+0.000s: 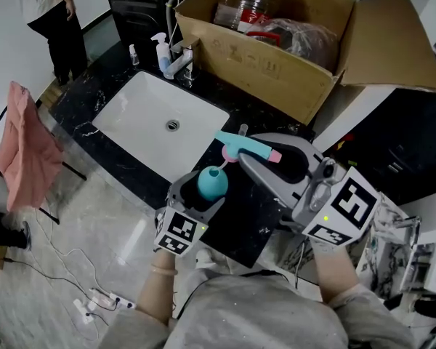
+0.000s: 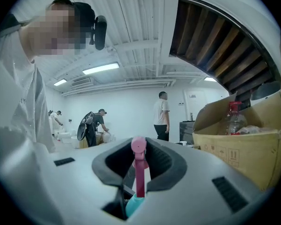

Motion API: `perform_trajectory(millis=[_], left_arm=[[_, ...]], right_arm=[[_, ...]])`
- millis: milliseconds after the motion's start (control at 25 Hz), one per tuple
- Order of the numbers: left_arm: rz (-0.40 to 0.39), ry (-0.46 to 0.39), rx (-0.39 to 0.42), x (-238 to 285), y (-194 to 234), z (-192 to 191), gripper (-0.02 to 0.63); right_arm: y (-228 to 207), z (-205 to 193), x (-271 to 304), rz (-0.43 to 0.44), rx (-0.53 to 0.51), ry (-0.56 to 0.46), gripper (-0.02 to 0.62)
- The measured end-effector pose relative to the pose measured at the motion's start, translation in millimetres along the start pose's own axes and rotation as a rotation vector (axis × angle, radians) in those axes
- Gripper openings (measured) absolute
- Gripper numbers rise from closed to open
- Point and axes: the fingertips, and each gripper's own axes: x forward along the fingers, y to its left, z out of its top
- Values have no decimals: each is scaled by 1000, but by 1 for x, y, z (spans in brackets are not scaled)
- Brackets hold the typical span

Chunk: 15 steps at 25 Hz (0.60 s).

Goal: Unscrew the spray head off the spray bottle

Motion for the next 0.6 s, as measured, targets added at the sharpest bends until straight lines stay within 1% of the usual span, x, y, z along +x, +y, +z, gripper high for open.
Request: perform_trajectory(millis=[200, 280, 360, 440, 600], left_arm=[[-8, 10, 28, 1, 0, -1, 342], [-5, 2, 38, 1, -1, 1, 344], [-3, -29, 44, -2, 0, 9, 344], [-3, -70, 33, -7, 2, 21, 344], [-25, -134, 8, -18, 3, 38, 344]], right_arm=[[3, 10, -8, -10, -13, -16, 72], [5, 14, -12, -16, -19, -21, 72], [6, 17, -17, -30, -24, -27, 72], [5, 17, -21, -54, -26, -32, 72], [3, 12, -31, -124, -36, -28, 72]])
